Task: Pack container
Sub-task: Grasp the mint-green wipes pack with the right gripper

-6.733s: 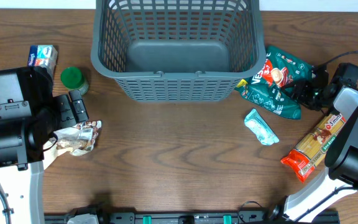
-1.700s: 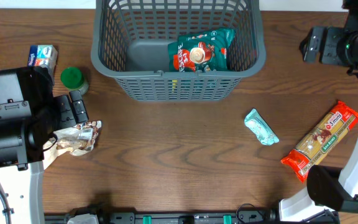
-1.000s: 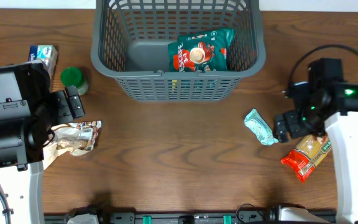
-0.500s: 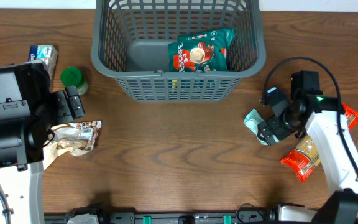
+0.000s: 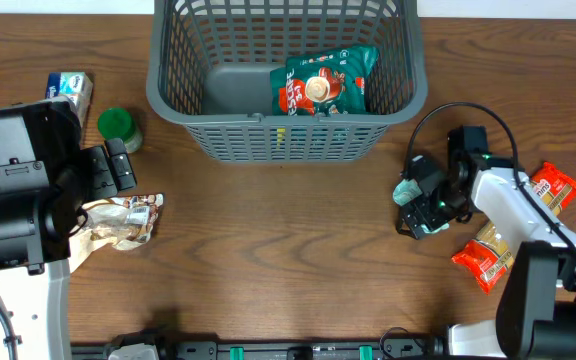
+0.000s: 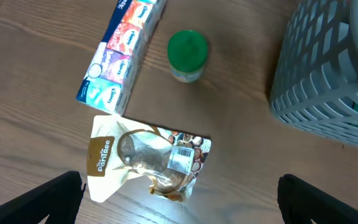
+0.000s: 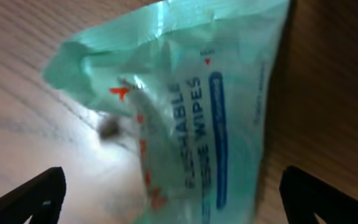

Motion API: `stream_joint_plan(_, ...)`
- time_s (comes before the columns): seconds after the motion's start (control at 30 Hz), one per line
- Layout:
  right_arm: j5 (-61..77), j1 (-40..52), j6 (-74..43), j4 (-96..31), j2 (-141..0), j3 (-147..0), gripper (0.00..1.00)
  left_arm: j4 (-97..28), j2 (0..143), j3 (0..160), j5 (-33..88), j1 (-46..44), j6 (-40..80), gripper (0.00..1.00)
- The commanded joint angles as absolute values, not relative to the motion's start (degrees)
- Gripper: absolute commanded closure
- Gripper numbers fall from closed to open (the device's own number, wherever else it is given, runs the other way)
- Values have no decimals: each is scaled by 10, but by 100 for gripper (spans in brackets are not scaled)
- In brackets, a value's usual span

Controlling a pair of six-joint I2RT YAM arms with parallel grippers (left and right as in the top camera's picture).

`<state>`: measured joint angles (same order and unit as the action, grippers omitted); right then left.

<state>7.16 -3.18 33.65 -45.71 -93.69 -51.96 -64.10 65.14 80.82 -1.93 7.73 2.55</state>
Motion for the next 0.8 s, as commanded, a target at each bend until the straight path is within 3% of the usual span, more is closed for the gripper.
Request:
stream_joint_plan(0.0,84,-27,333,-446,-950,-515,10,-646,652,818,-27,80,15,1)
stream_joint_plan(0.37,84,-27,333,-426,-957,-515,60,-655,652,818,-27,80,11,1)
stream_joint_plan(0.5,84,-27,333,-426,-957,-515,72,-655,652,818,-27,80,11,1)
stream_joint_plan(0.67,83,-27,321,-426,-957,-515,99,-654,652,818,-27,80,11,1)
stream_joint_plan(0.77,75,-27,269,-419,-956,-519,99,-655,652,818,-27,80,11,1)
